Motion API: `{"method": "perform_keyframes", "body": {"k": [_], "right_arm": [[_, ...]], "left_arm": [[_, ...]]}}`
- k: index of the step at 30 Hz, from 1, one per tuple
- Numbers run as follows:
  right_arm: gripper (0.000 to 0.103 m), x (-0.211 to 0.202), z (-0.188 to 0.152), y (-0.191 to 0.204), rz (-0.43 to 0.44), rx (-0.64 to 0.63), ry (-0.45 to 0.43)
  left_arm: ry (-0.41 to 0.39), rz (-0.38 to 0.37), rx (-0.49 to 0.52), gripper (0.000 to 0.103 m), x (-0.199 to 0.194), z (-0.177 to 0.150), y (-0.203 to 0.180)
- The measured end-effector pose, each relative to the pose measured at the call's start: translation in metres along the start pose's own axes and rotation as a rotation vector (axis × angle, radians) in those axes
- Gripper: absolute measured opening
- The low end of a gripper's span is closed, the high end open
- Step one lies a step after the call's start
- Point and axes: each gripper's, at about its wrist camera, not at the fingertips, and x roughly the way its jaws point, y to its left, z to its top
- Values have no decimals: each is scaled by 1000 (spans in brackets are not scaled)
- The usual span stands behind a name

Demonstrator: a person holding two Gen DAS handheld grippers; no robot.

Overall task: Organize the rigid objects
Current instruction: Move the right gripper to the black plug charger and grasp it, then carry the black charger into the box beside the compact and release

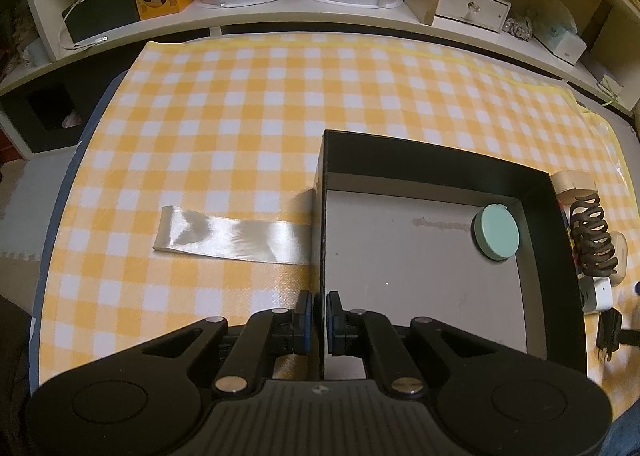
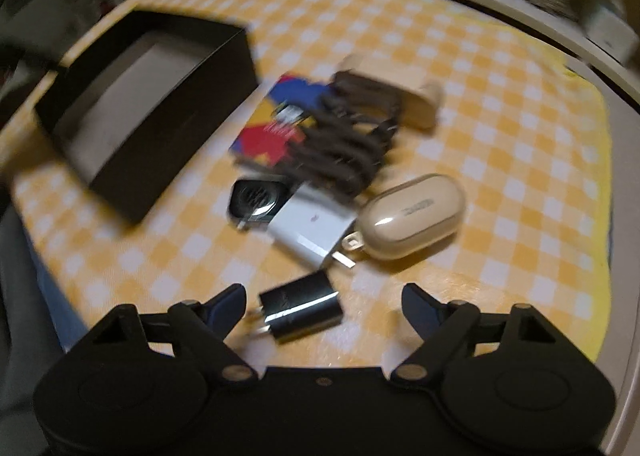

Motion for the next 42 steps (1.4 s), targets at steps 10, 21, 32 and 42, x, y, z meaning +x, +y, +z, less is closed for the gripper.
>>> {"method": "perform_keyframes", "body": {"k": [10, 21, 32, 42], "right_arm": [[68, 14, -3, 28, -19, -217, 68], [61, 19, 6, 23, -42, -123, 74], [61, -37, 9, 7, -120, 76, -129], [61, -67, 37, 26, -158, 277, -259]], "left_arm": [[0, 4, 5, 8, 5, 5, 0], [-1, 7, 6, 8, 0, 0, -3], [0, 10, 8, 8, -1, -1, -3], [-1, 9, 5, 8, 0, 1, -2]]}}
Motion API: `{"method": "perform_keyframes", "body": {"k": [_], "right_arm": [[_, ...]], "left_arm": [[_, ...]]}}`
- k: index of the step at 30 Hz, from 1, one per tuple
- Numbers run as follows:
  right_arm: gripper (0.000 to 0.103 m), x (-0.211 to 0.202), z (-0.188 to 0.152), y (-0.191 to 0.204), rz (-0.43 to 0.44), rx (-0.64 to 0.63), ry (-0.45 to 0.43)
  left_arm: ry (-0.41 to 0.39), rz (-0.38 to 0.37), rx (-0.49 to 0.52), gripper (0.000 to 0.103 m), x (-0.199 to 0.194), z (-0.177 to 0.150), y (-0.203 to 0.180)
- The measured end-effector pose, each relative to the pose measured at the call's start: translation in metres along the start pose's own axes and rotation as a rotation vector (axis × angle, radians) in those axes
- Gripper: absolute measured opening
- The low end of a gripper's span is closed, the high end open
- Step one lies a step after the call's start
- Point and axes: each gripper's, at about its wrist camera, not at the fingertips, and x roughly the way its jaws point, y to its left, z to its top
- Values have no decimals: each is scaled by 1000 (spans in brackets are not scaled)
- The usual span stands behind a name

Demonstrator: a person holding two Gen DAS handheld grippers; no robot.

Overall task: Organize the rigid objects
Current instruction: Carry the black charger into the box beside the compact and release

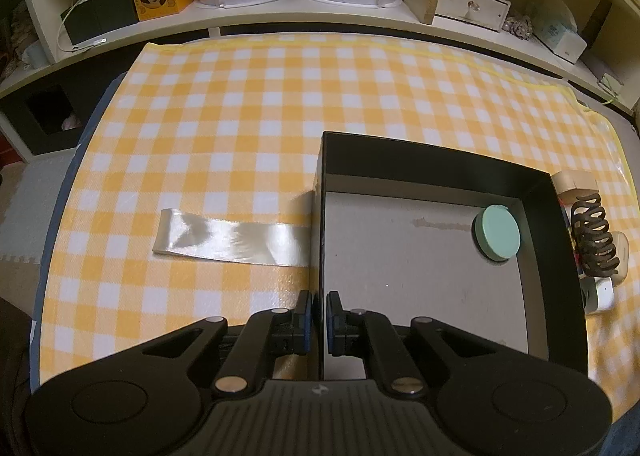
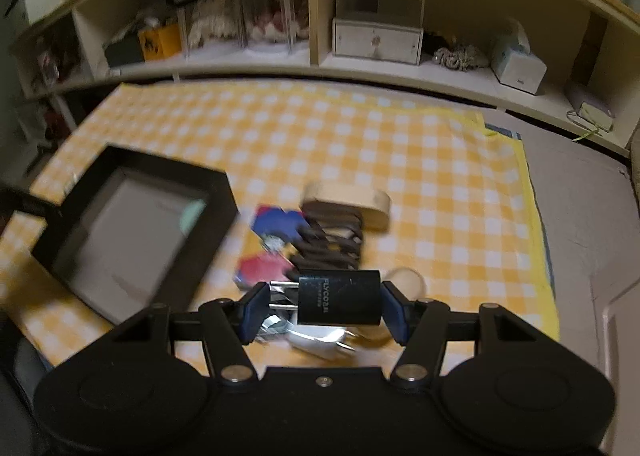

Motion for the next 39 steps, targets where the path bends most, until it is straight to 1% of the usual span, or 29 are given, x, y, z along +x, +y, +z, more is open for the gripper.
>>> {"method": "perform_keyframes", "body": {"k": [3, 5, 8, 11, 14, 17, 19, 21, 24, 26, 29, 31, 32, 33, 36, 39], "right_arm": [[61, -1, 12, 16, 26, 47, -17], [61, 0, 18, 31, 55, 55, -22], [61, 2, 27, 60, 126, 15, -19], [61, 13, 34, 87, 163, -9, 5], [61, 31, 43, 103, 130, 37, 48], [61, 50, 49, 110, 131, 138, 93], [61, 63, 50, 115, 122, 180, 116], [61, 72, 51, 123, 106, 191, 128], [61, 83, 52, 130, 111, 220, 165], [61, 87, 53, 133, 89, 225, 178], [61, 90, 55, 137, 14, 199, 174], [69, 91, 56, 138, -25, 178, 167], [73, 90, 56, 137, -12, 176, 164], [75, 89, 56, 137, -2, 177, 162], [75, 84, 57, 137, -3, 161, 150], [76, 81, 58, 137, -31, 146, 141]], "left_arm": [[-1, 0, -2, 8, -1, -1, 2], [1, 0, -1, 8, 0, -2, 2], [3, -1, -2, 8, 0, -3, 2], [7, -4, -7, 8, 2, 2, 1], [6, -5, -9, 8, 4, 3, 0], [5, -9, -13, 8, 5, 4, -1], [2, -16, -22, 8, 5, 6, 1], [2, -23, -30, 8, 4, 5, 5], [1, -30, -36, 8, 2, 3, 10], [1, -33, -40, 9, 3, 3, 11], [1, -36, -50, 9, 4, 3, 9], [0, -37, -53, 10, 3, 3, 9], [0, -36, -54, 10, 4, 3, 8], [0, -37, -53, 10, 4, 3, 9], [-1, -40, -54, 11, 4, 4, 8], [-1, -38, -54, 11, 4, 4, 7]]}}
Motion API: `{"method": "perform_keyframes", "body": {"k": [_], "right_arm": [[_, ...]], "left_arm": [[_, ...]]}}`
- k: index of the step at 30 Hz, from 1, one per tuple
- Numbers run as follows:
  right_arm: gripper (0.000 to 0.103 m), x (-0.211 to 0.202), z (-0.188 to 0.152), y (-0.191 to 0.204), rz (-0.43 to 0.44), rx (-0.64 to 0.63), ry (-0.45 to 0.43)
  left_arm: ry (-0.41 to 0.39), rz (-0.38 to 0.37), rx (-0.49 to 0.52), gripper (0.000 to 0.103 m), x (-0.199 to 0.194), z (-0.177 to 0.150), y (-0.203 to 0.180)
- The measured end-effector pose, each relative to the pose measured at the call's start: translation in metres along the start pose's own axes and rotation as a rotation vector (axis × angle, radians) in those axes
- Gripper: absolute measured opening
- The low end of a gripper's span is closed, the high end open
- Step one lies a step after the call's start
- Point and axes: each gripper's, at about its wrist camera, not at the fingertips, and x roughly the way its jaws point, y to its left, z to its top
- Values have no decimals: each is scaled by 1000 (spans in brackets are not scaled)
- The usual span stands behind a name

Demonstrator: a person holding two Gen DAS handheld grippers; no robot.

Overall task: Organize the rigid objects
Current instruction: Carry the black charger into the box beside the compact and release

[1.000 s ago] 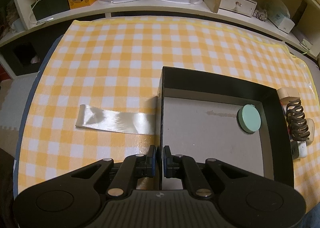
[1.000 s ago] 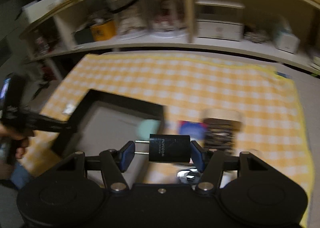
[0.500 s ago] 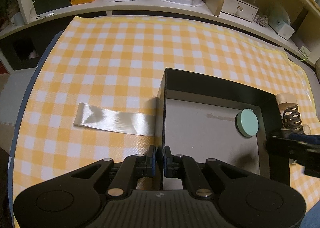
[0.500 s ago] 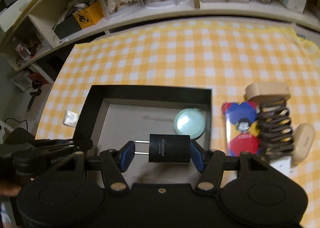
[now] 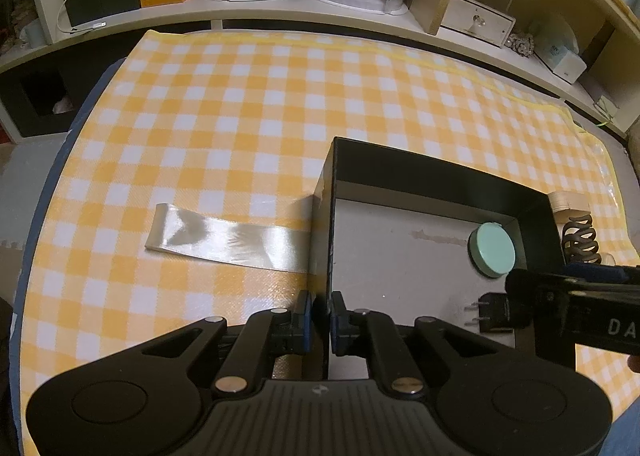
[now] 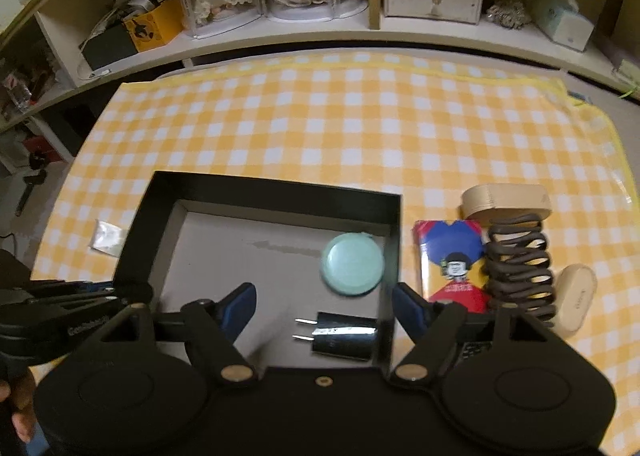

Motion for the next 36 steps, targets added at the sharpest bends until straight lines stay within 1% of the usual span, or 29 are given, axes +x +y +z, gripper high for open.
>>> {"method": "perform_keyframes", "body": {"k": [3, 4, 6, 7, 8, 9, 10, 11, 13, 17, 19, 21, 22, 23, 30, 33, 34, 36], "right_arm": [[75, -3, -1, -5, 11, 17, 3], [71, -4, -1, -7, 18, 23, 4], [61, -7, -3, -10, 39, 33, 11], [50, -8, -4, -11, 59, 37, 22], [37, -7, -5, -11, 74, 43, 37], [31, -6, -7, -11, 91, 48, 61], [20, -5, -10, -9, 102, 52, 76], [13, -2, -12, -8, 114, 49, 98], [7, 5, -16, -2, 109, 35, 129], [6, 26, -24, 11, 61, -7, 195], [6, 35, -27, 16, 20, -21, 229], [6, 42, -30, 18, -8, -40, 243], [2, 45, -32, 19, -21, -46, 246], [1, 47, -32, 19, -31, -55, 236], [1, 51, -19, 20, -78, -66, 190], [1, 52, -12, 16, -75, -60, 196], [2, 51, -12, 15, -71, -59, 195], [7, 45, -10, 11, -64, -55, 188]], "left_arm": [[0, -2, -1, 11, 0, 0, 1], [0, -2, -1, 11, 0, 0, 1], [0, -2, -1, 11, 0, 0, 1], [0, -1, 0, 11, 0, 0, 1], [0, 0, 1, 11, 0, 0, 0], [0, -1, 0, 11, 0, 0, 1], [0, -1, 0, 11, 1, 0, 0], [0, -1, 0, 11, 0, 0, 0], [0, -2, 0, 11, 0, 0, 1], [-2, -2, 0, 11, 0, 0, 0], [-1, -2, -1, 11, 0, -1, 1], [0, -3, -2, 11, 0, 0, 1], [0, -3, -2, 11, 0, 0, 1], [0, -3, -2, 11, 0, 0, 1], [0, -2, -1, 11, 1, 0, 0], [0, -3, -1, 11, 1, 0, 0], [1, -4, -1, 11, 1, -1, 1], [1, -3, 3, 11, 2, 0, -1]]}}
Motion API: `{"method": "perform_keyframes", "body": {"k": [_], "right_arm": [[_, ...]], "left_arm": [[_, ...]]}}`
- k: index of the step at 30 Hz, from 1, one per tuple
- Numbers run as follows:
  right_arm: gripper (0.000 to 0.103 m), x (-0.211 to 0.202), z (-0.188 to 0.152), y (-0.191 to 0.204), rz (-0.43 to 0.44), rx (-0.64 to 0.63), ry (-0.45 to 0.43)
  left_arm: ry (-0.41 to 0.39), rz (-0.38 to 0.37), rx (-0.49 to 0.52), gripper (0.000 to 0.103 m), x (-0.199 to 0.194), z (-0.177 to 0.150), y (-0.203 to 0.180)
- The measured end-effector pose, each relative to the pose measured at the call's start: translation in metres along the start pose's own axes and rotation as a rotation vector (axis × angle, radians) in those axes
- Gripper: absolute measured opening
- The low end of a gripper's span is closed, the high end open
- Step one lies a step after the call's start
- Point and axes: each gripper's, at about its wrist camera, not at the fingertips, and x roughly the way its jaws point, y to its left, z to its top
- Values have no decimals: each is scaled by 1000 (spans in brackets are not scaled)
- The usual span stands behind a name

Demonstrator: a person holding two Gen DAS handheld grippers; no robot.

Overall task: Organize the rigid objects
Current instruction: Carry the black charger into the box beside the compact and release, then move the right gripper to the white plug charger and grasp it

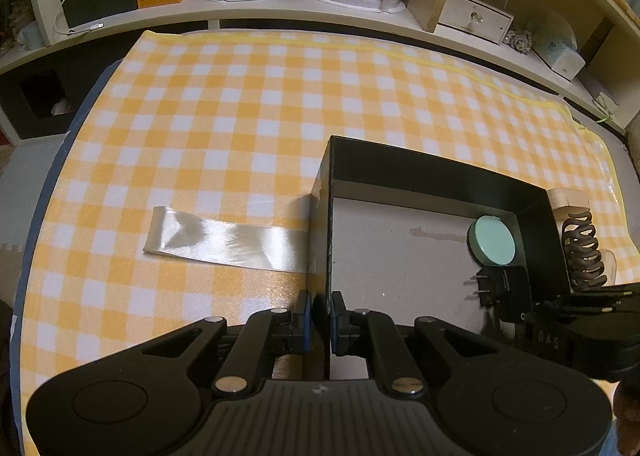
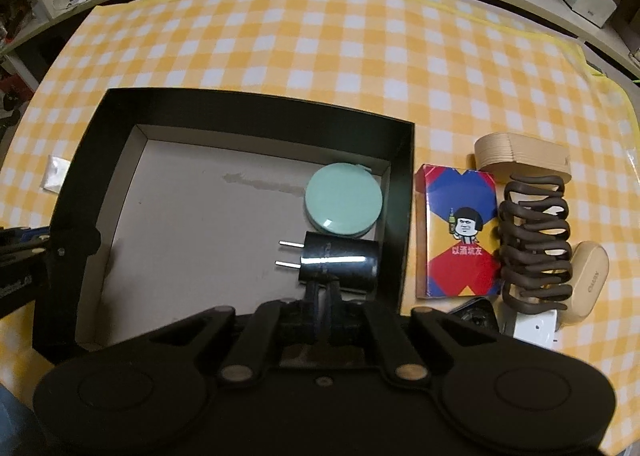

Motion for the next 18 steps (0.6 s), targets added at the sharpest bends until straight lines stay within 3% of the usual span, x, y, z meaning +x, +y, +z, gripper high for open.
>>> {"method": "perform_keyframes", "body": {"k": [4, 10, 13, 18], "right_arm": [[14, -17, -2, -14, 67, 43, -28], [35, -51, -6, -38, 122, 79, -106], [56, -67, -10, -45, 134, 82, -147], [79, -85, -21, -43, 122, 58, -224]], "left_arm": [[0, 0, 0, 11, 1, 0, 0], [0, 0, 1, 10, 0, 0, 1], [0, 2, 2, 10, 0, 1, -1], [0, 3, 4, 10, 0, 1, 0]]}}
